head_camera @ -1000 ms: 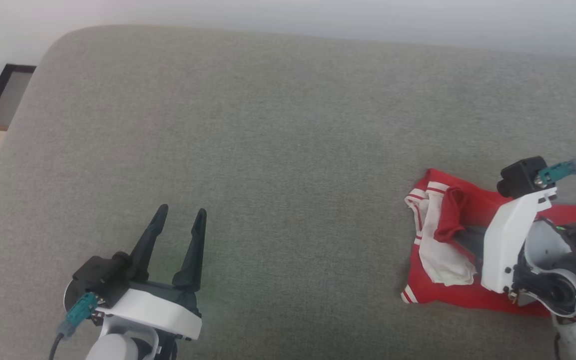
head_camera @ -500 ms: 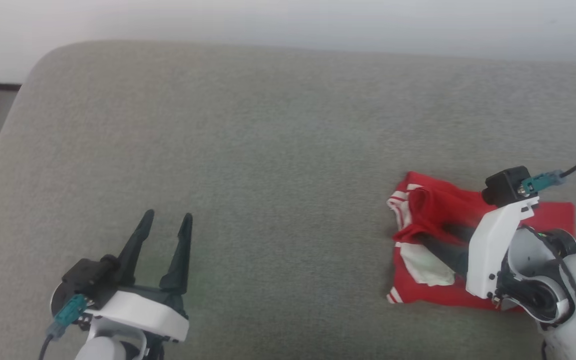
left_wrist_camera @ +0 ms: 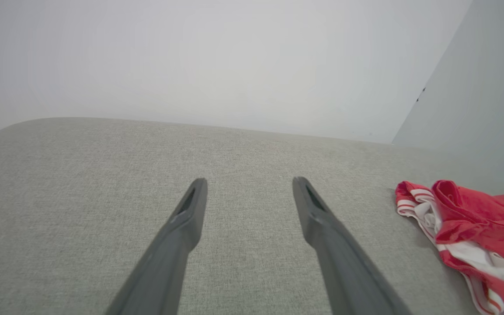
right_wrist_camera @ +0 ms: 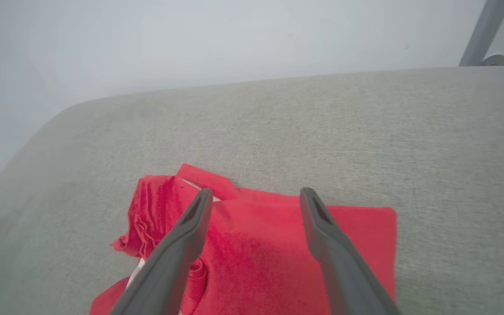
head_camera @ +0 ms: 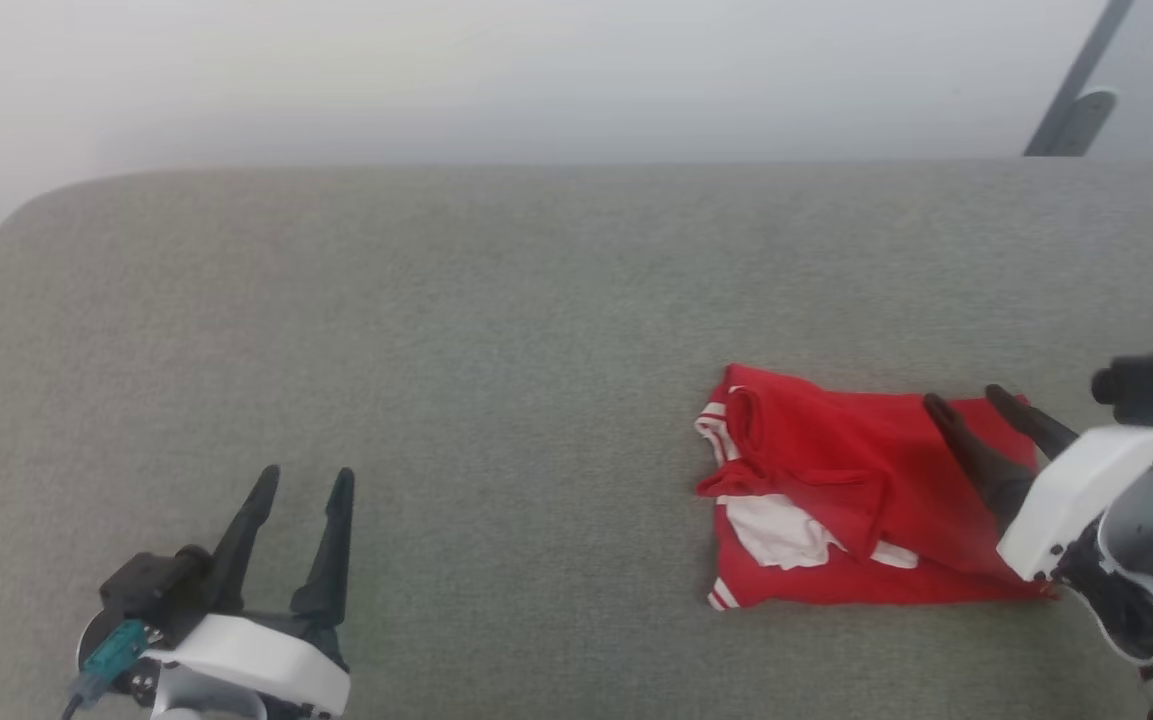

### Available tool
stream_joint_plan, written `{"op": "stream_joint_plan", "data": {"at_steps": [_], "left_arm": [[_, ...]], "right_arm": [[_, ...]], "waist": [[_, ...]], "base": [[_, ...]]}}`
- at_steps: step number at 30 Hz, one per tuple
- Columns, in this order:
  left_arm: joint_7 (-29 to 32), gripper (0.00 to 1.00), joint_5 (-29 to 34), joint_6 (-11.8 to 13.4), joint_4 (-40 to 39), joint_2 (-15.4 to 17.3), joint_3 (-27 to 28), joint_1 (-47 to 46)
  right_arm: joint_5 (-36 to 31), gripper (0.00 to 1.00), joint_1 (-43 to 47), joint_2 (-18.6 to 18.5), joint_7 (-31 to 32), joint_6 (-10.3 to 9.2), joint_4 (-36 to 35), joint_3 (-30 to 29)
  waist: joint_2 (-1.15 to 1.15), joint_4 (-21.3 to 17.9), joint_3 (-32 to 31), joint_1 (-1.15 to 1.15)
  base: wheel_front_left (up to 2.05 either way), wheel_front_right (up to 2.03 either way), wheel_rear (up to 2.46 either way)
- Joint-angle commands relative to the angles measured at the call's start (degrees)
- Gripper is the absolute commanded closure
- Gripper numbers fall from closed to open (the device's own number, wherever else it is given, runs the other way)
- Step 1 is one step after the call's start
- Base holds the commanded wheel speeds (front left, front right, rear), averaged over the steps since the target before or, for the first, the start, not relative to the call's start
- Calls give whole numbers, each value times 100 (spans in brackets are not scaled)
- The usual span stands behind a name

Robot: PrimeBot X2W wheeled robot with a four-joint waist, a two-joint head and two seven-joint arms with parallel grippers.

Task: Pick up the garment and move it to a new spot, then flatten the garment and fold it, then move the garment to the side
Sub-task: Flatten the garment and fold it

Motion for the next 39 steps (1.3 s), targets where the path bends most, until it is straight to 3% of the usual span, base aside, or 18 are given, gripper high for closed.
{"op": "stream_joint_plan", "data": {"at_steps": [1,8,11,19,22,39], "left_arm": [[-24,0,-54,-12,25,6,58,79],[-24,0,-73,-12,93,-80,311,362],[-24,0,-32,-12,61,-96,388,481],[-24,0,83,-12,-148,-73,583,839],[-24,0,84,-12,-344,-85,689,1075],[-25,0,421,-12,-1290,-632,1411,2102]], "right_arm": [[-22,0,-1,19,-361,2,182,30],[-394,0,-91,95,-2230,2,1061,399],[-564,0,-82,61,-2598,1,1176,532],[-947,0,262,45,-2785,1,1026,271],[-1235,0,606,73,-2782,1,678,-141],[-1710,0,1931,207,-2763,1,-557,-1307]], "waist": [[-1,-116,-106,0],[-1,-325,-422,0],[-1,-365,-524,0],[-1,-323,-663,0],[-1,-268,-706,0],[-1,-135,-823,0]], "base": [[0,0,0],[0,0,0],[0,0,0],[0,0,0],[0,0,0],[0,0,0]]}}
